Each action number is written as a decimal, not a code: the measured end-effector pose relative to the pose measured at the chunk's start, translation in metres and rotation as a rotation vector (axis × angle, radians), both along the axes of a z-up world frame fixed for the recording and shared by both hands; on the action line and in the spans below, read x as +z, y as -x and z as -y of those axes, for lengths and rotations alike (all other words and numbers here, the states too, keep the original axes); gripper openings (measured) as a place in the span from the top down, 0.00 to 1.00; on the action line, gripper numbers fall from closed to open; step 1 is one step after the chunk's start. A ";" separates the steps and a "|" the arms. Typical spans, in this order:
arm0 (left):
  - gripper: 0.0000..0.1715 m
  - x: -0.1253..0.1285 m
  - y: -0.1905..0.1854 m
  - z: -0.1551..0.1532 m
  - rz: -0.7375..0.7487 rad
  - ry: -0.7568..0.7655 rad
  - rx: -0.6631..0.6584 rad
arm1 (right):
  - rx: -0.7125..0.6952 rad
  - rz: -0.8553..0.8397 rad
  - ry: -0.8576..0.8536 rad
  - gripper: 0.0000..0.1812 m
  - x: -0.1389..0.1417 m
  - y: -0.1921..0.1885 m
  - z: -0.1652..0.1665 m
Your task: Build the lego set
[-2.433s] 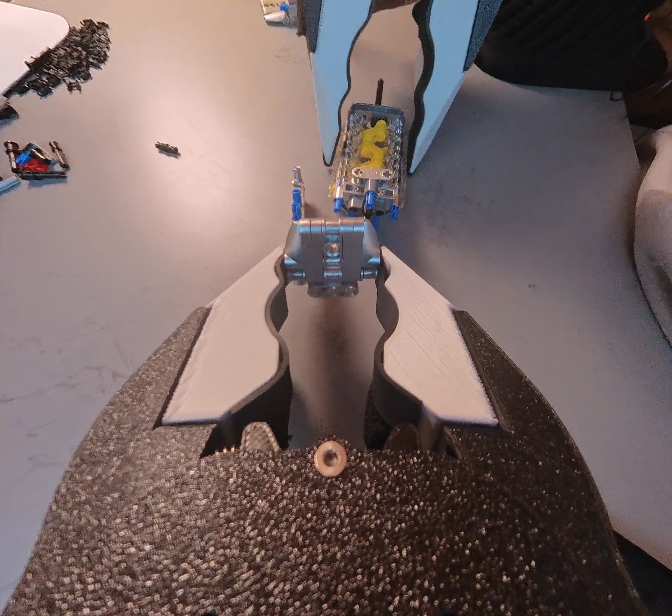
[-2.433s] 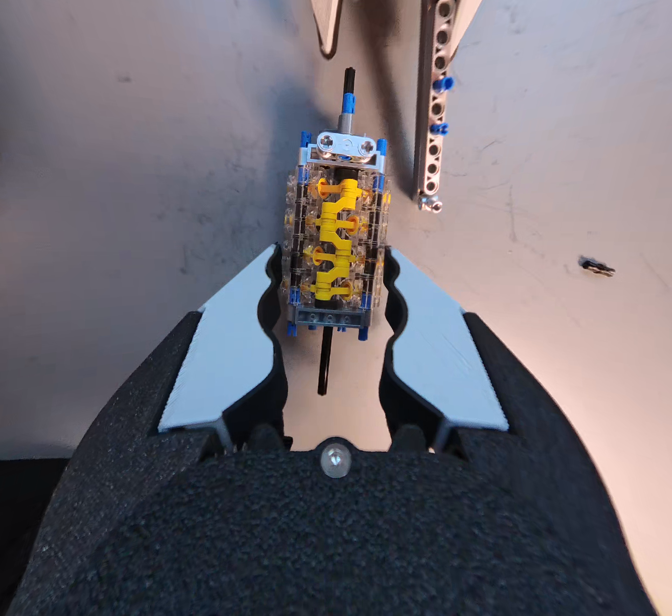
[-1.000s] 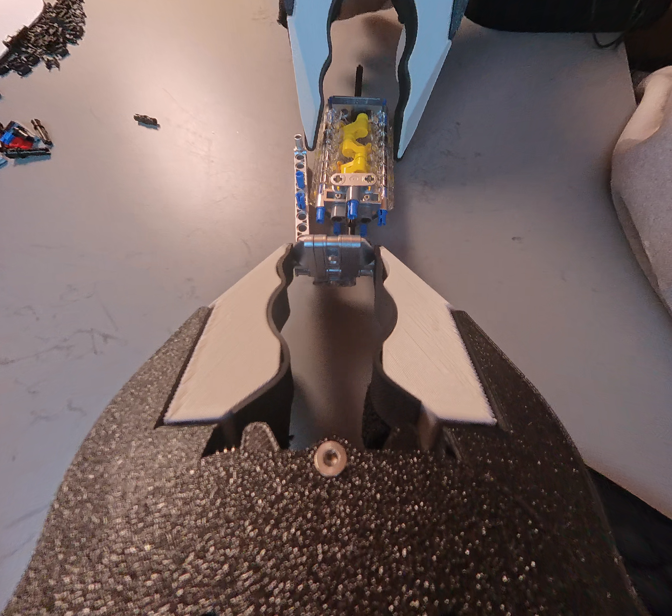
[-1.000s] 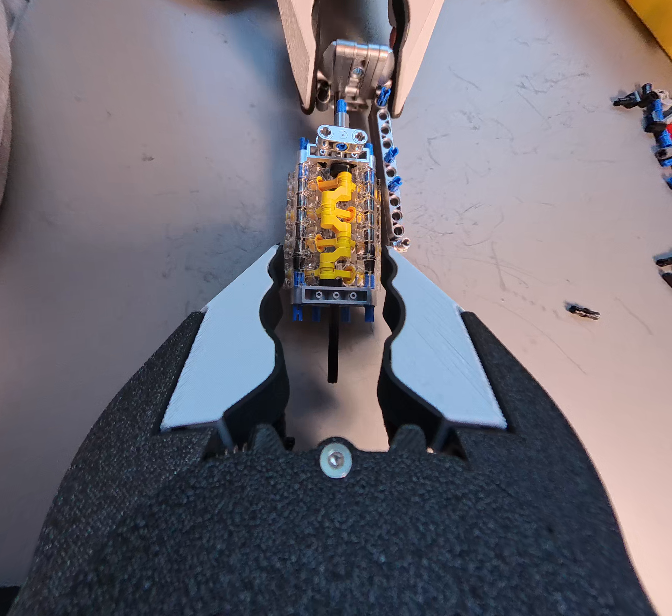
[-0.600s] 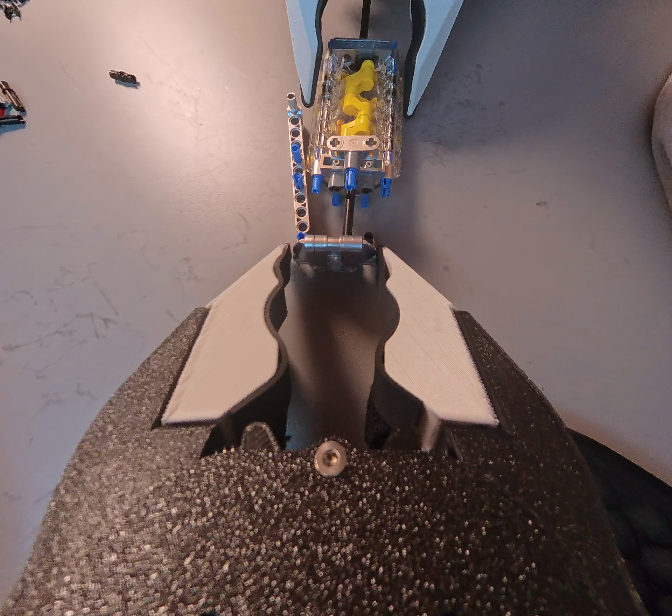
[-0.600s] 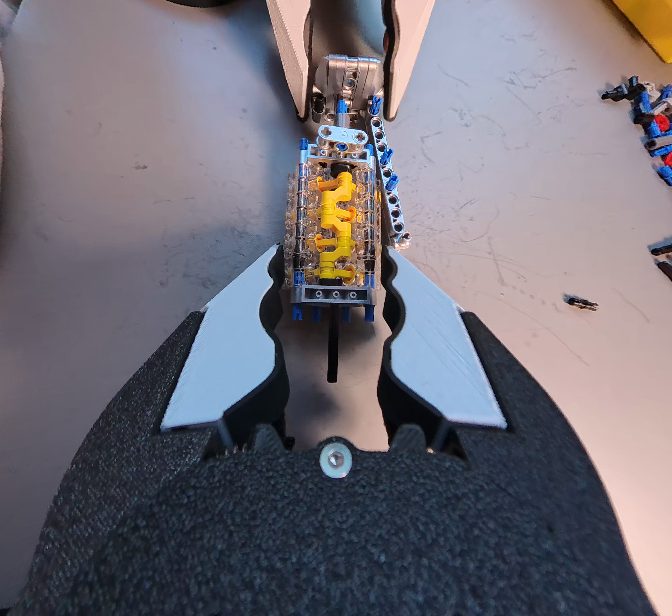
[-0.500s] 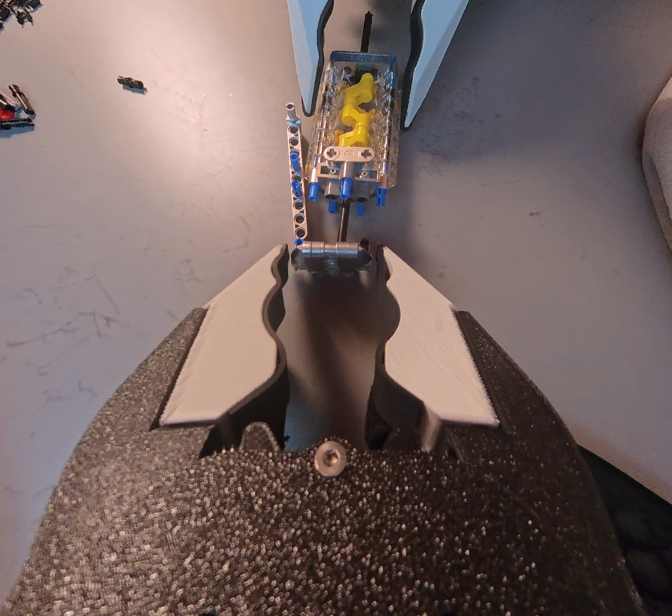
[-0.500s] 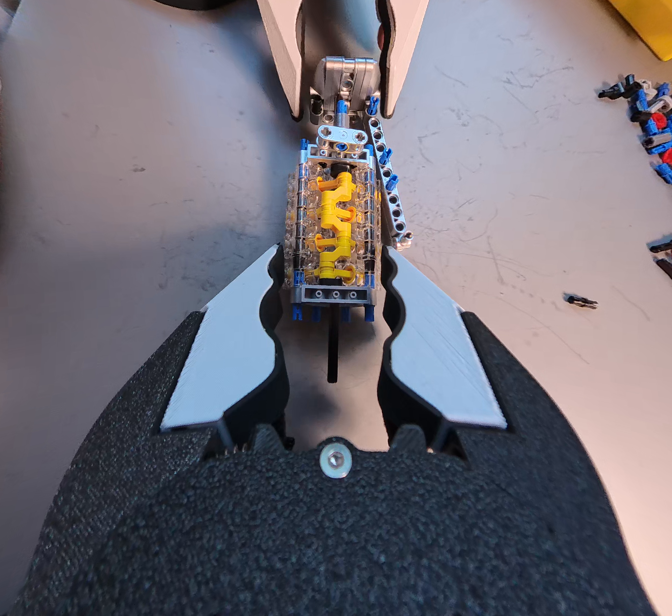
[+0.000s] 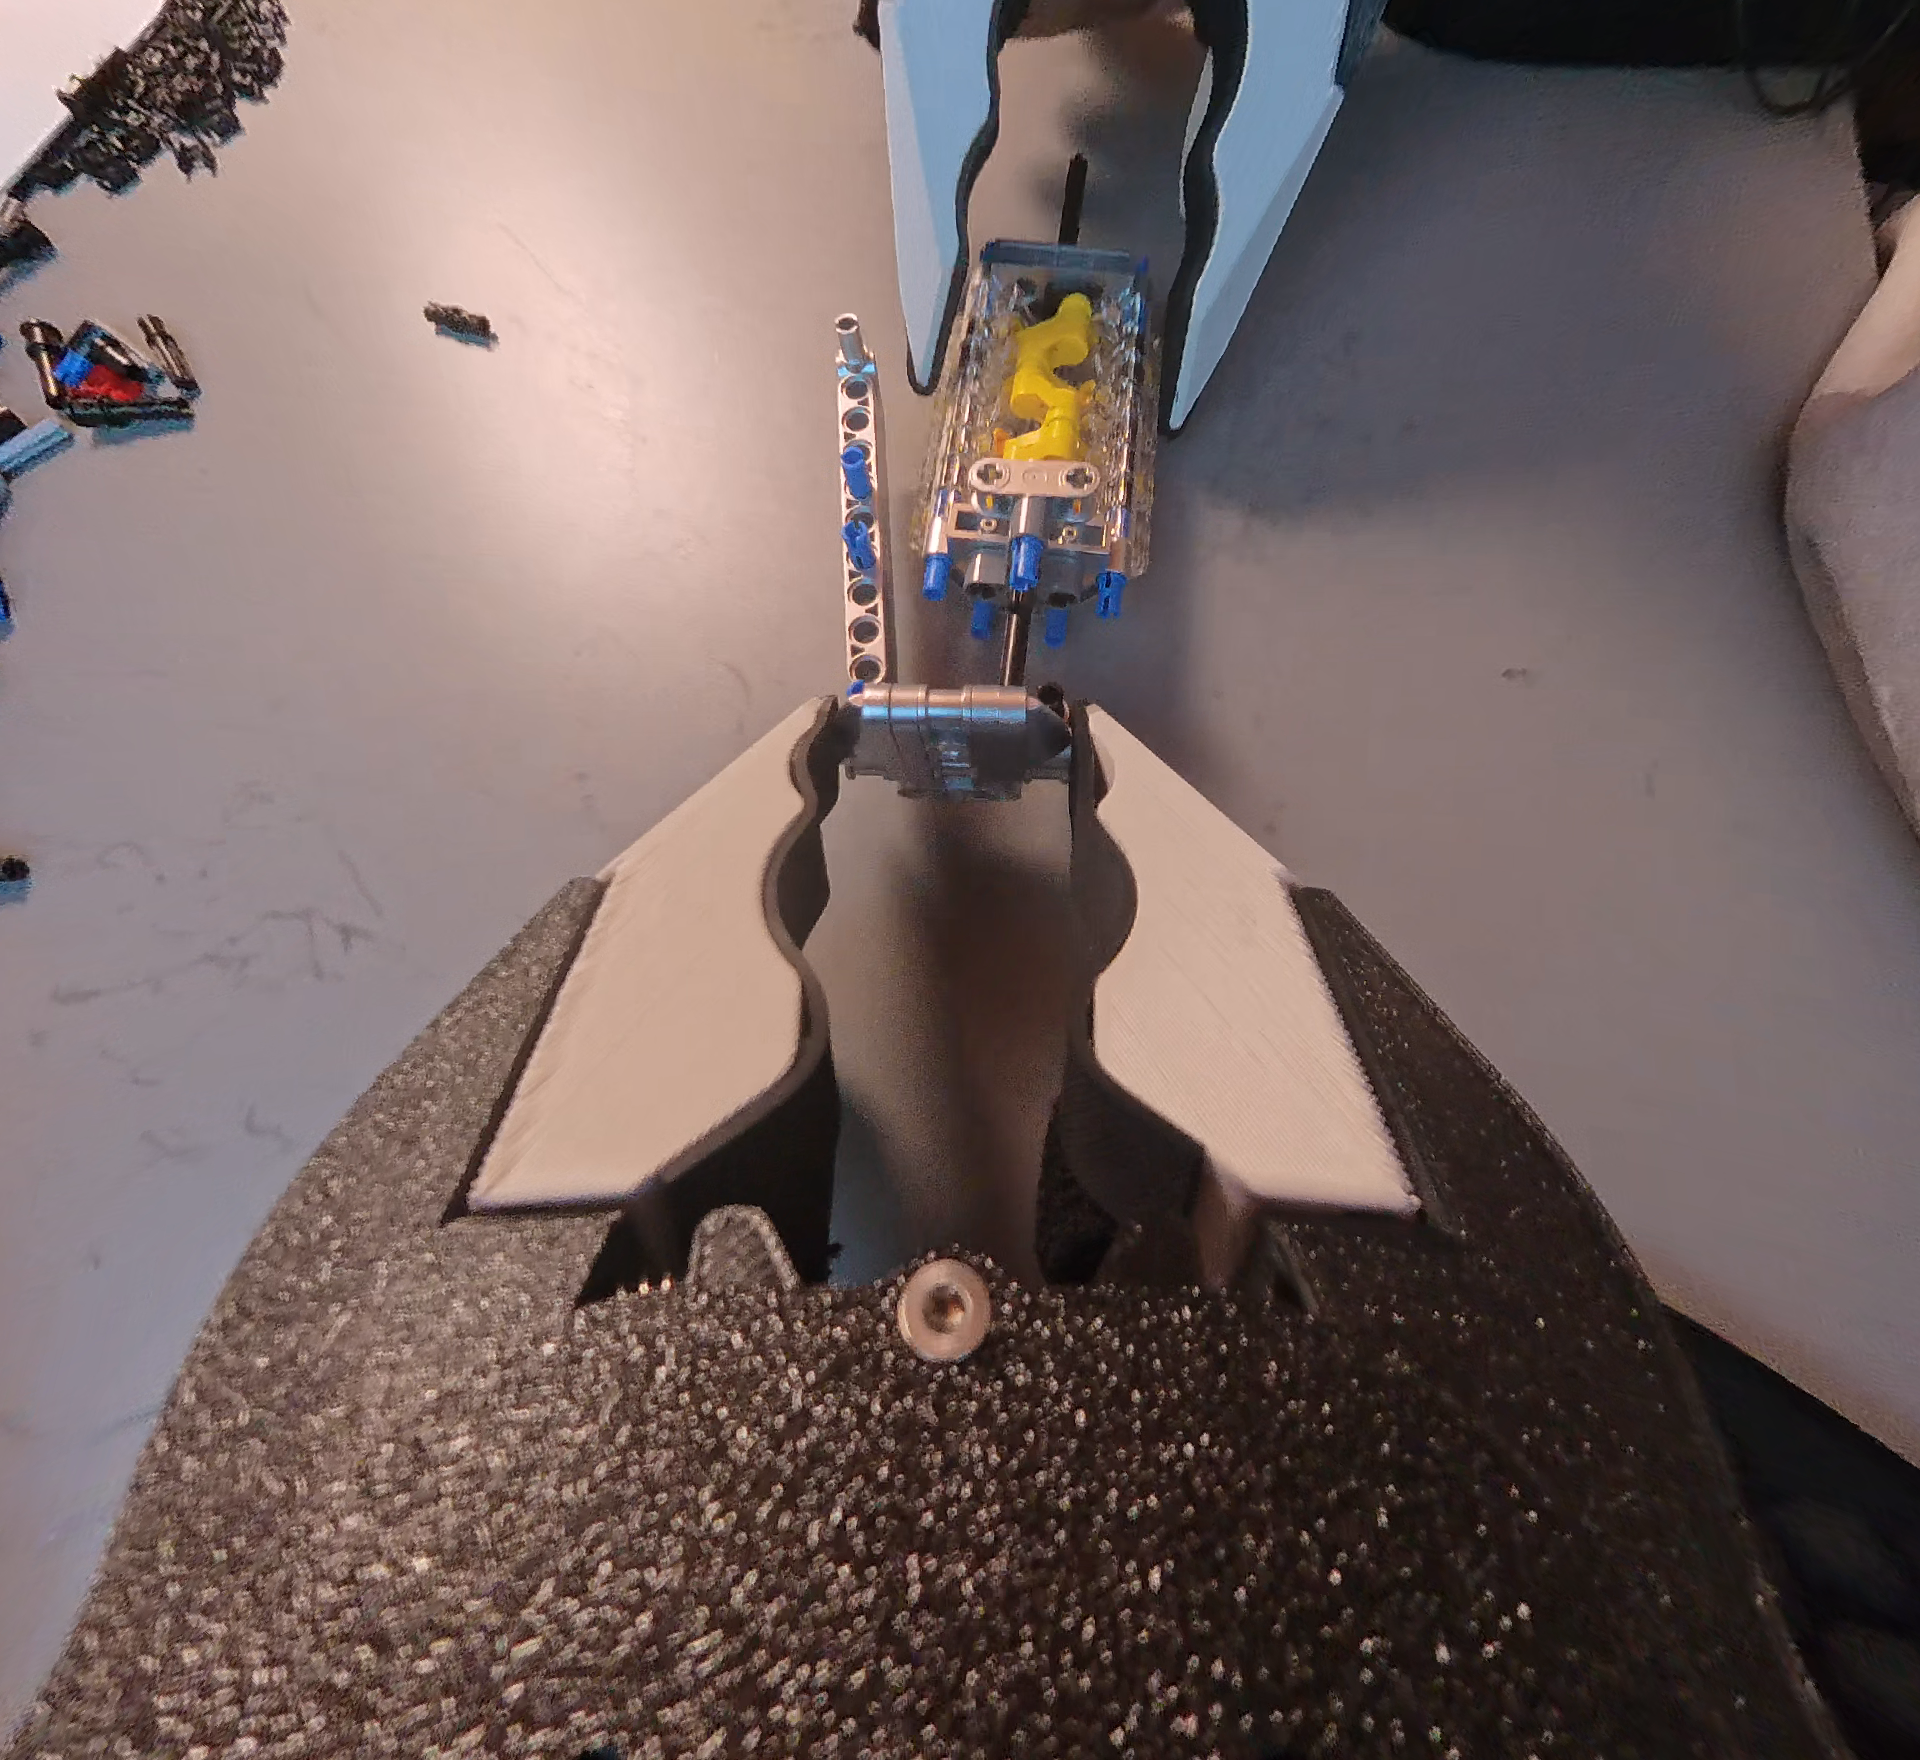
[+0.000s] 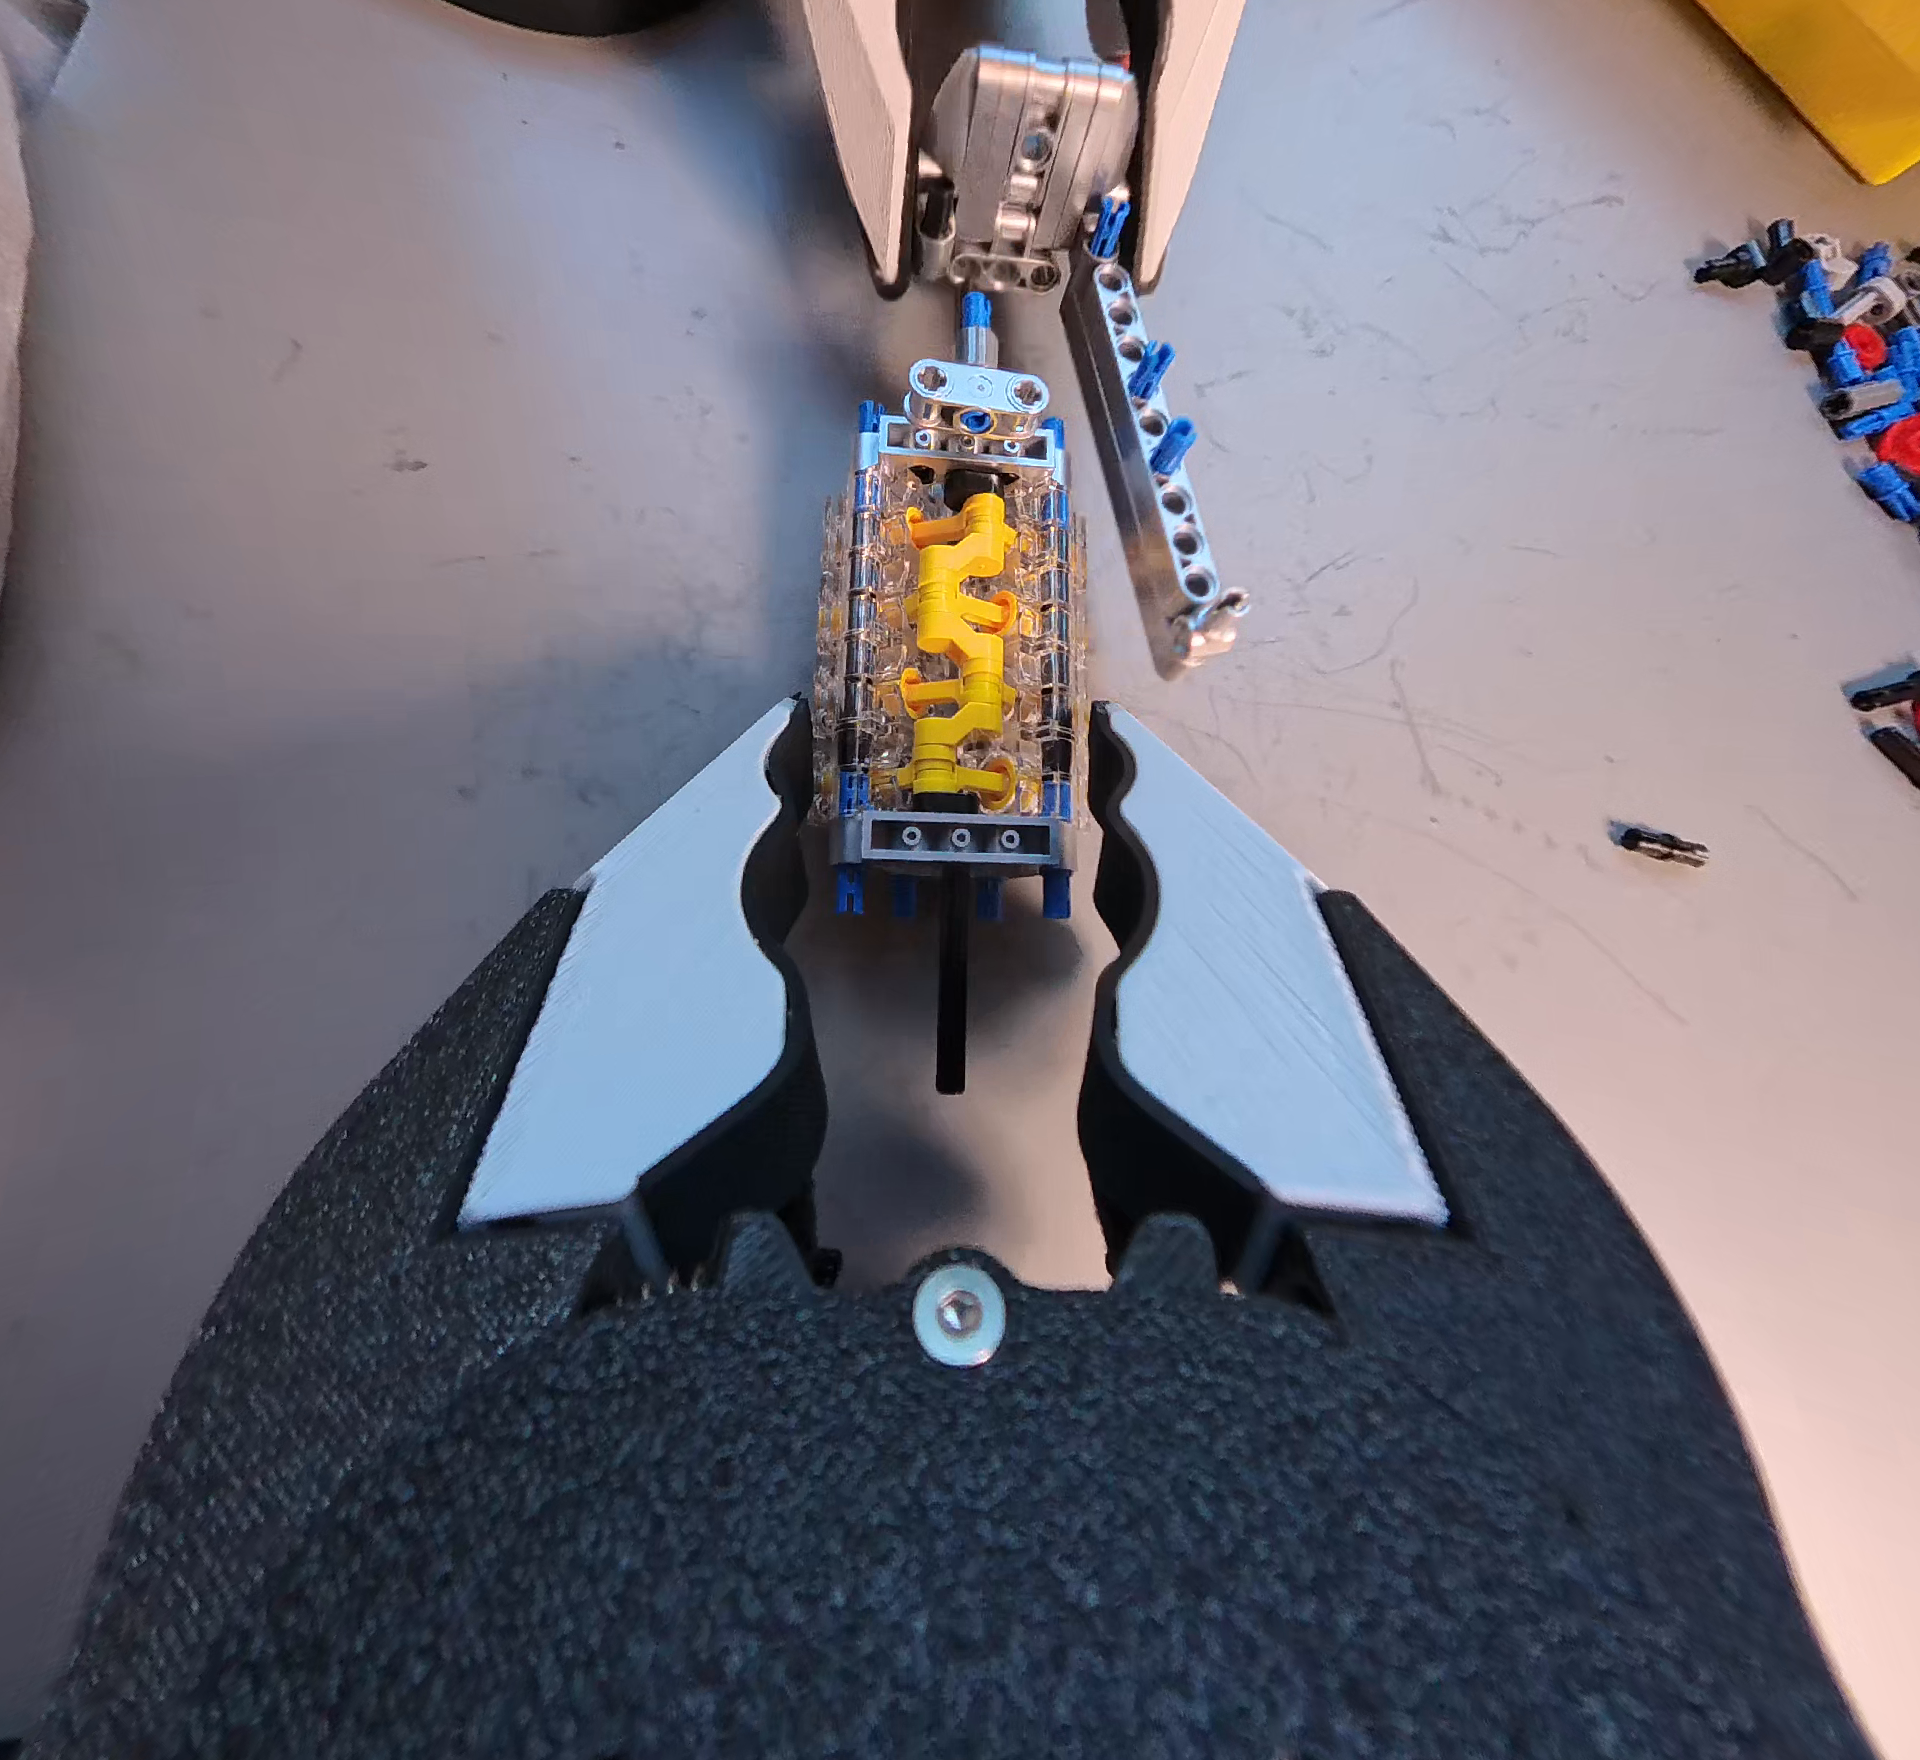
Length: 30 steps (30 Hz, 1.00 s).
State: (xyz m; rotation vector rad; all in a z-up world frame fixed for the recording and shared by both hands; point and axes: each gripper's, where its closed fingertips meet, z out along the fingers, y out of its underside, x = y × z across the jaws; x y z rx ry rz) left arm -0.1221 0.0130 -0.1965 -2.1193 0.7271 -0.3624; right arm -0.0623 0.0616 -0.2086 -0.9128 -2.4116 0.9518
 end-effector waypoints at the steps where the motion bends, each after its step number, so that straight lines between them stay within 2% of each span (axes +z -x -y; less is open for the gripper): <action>1: 0.75 0.004 -0.001 0.000 0.024 -0.012 -0.002 | 0.003 -0.004 0.003 0.71 0.000 0.000 0.000; 22: 0.75 0.011 -0.022 -0.008 0.068 -0.029 -0.059 | 0.024 -0.026 0.021 0.71 0.000 -0.001 0.008; 30: 0.75 0.011 -0.024 -0.003 0.160 0.043 -0.062 | 0.044 -0.141 -0.067 0.71 0.002 -0.002 0.010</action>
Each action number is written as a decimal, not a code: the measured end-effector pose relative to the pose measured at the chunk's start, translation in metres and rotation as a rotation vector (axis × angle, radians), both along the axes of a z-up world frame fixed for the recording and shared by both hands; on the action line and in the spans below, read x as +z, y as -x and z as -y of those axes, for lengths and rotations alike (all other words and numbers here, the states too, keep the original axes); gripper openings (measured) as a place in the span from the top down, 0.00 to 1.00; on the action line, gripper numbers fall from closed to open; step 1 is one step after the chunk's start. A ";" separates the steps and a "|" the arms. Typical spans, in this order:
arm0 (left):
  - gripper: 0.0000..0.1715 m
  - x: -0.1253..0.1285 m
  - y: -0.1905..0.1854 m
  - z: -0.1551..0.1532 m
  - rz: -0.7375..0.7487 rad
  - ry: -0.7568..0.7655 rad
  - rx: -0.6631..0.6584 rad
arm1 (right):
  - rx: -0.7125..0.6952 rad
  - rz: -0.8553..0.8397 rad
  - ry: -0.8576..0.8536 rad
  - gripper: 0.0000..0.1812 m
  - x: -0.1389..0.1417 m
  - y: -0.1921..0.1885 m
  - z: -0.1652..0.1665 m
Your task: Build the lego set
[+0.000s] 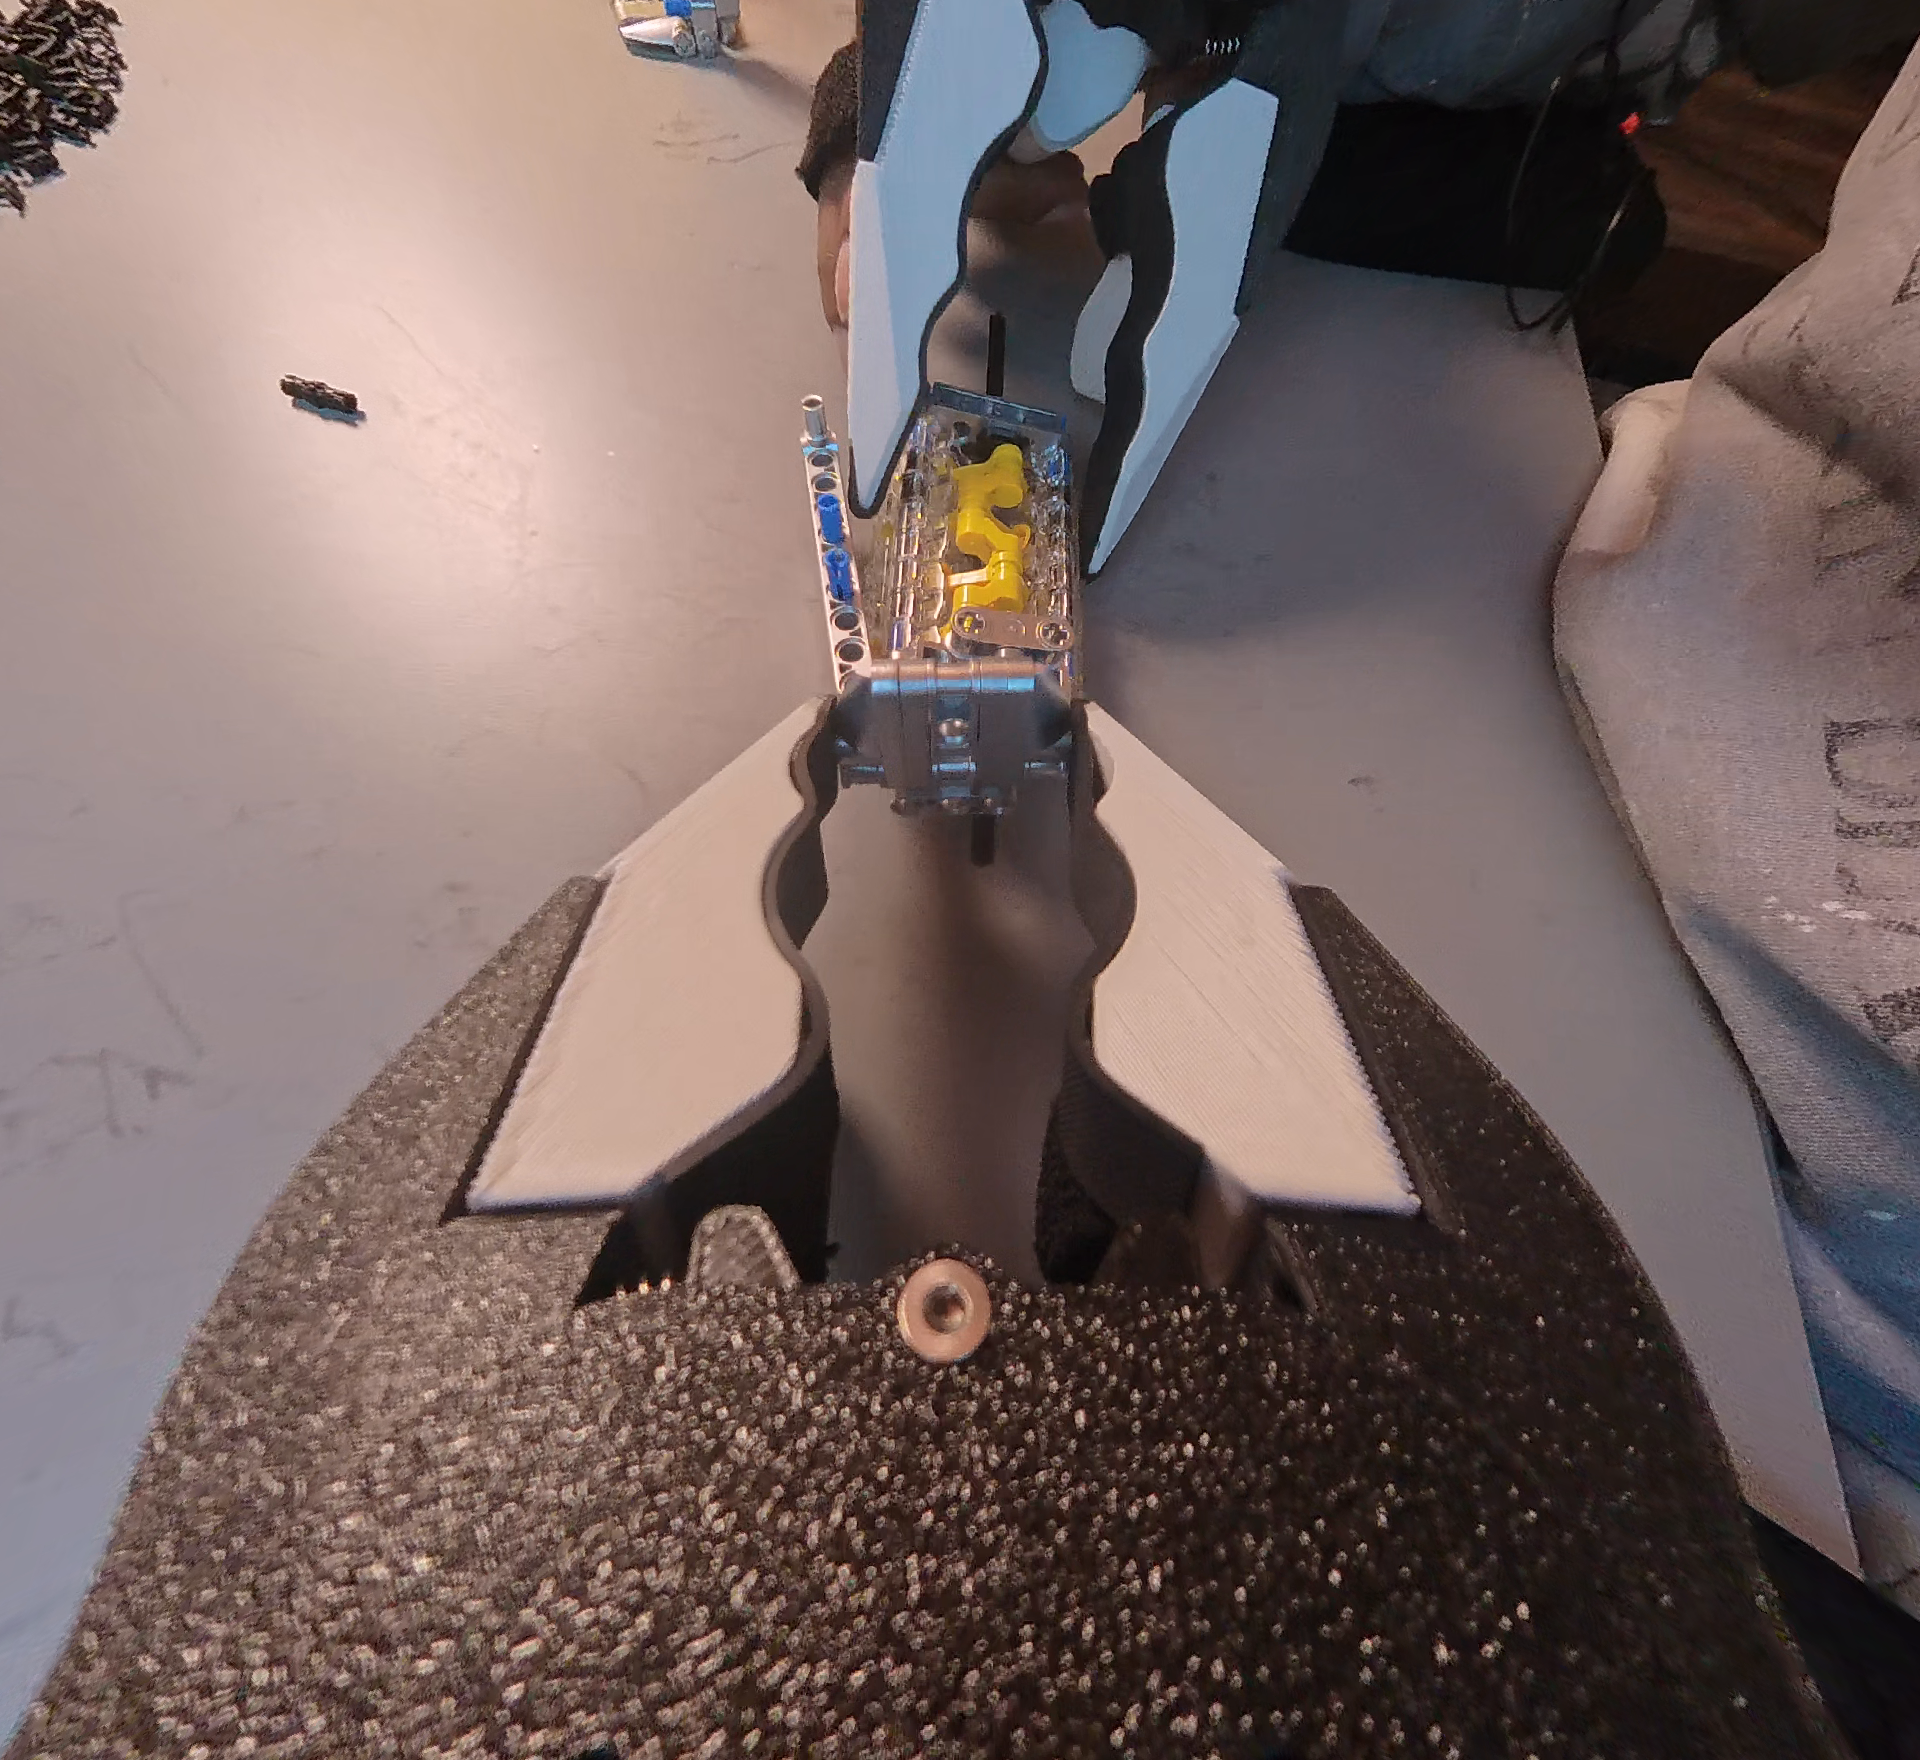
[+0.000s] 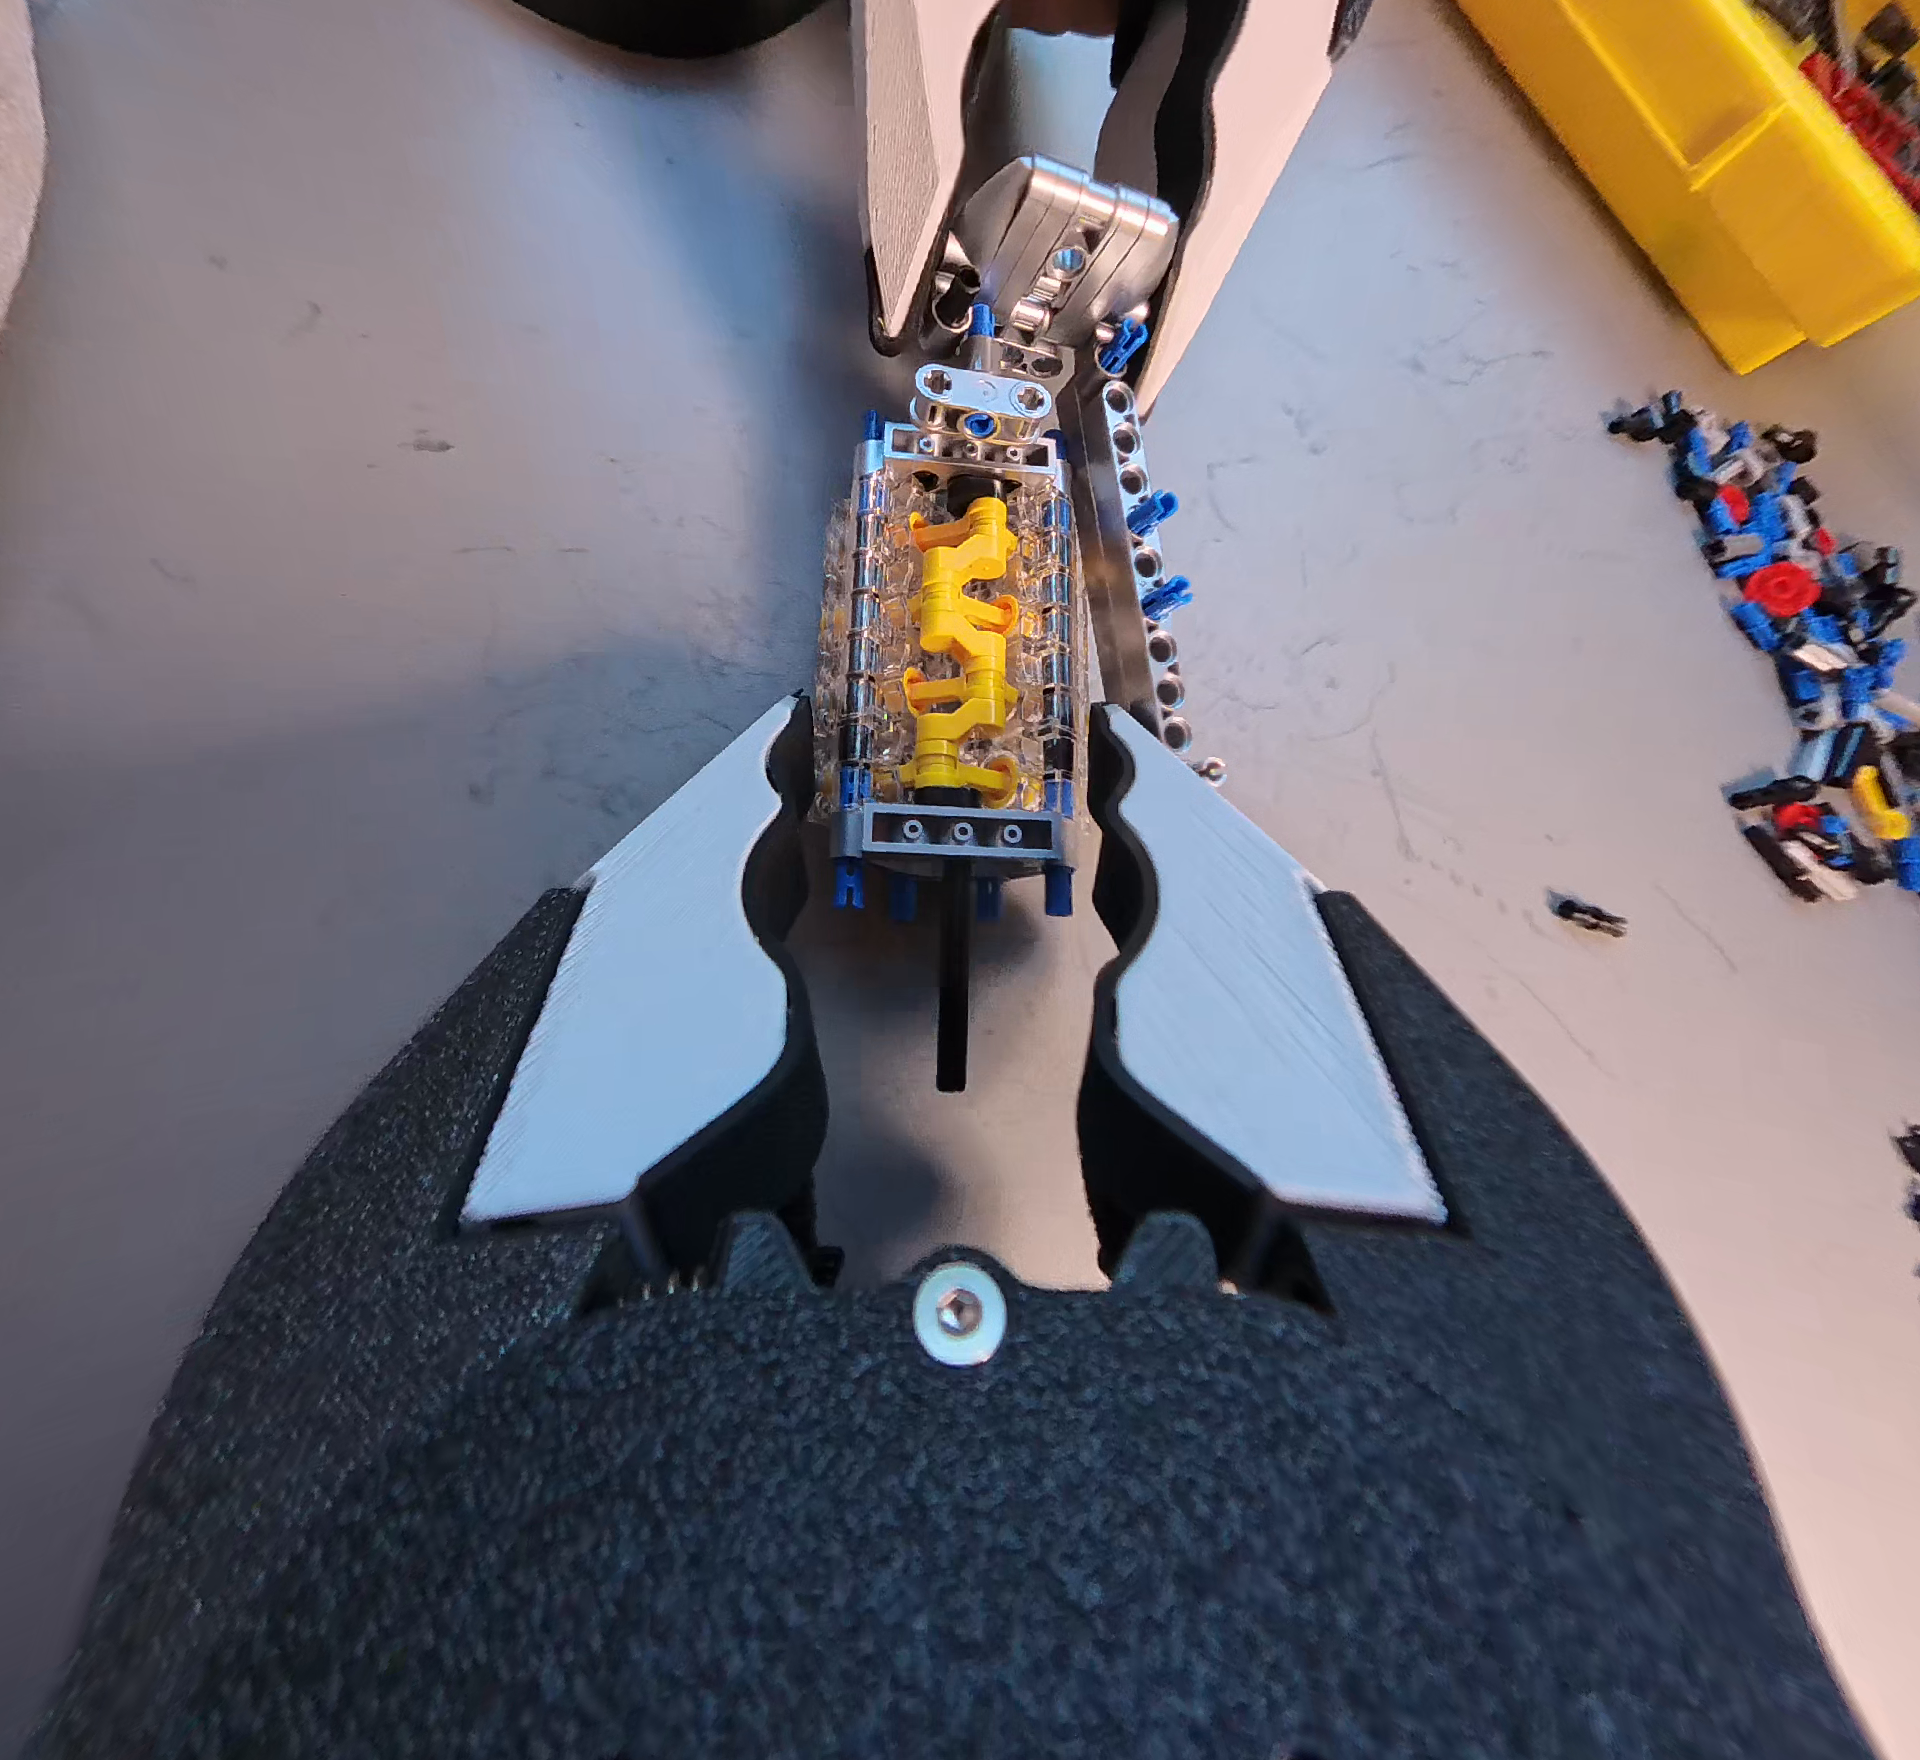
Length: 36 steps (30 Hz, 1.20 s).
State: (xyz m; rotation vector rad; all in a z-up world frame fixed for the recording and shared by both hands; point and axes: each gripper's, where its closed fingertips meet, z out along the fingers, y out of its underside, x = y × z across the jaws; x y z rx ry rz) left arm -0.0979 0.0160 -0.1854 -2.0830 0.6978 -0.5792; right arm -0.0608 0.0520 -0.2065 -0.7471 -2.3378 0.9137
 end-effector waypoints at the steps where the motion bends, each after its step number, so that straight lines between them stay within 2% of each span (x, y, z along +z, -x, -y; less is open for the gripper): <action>1: 0.75 0.000 -0.001 0.000 0.002 -0.001 -0.002 | -0.001 -0.023 -0.019 0.71 0.000 0.000 0.000; 13: 0.75 0.004 -0.003 0.005 0.057 0.012 0.009 | 0.016 -0.277 -0.282 0.71 0.009 -0.005 -0.005; 23: 0.75 0.005 -0.002 0.011 0.034 -0.013 -0.009 | 0.040 -0.380 -0.402 0.71 0.013 -0.007 -0.002; 27: 0.75 0.009 0.009 0.006 0.047 -0.036 0.050 | 0.013 -0.309 -0.324 0.71 0.011 -0.009 -0.005; 32: 0.75 0.009 0.019 0.001 0.051 -0.039 0.106 | -0.041 -0.027 -0.071 0.71 0.002 -0.010 -0.012; 36: 0.75 0.009 0.027 -0.004 0.057 -0.041 0.161 | -0.105 0.169 0.023 0.71 -0.003 -0.007 -0.022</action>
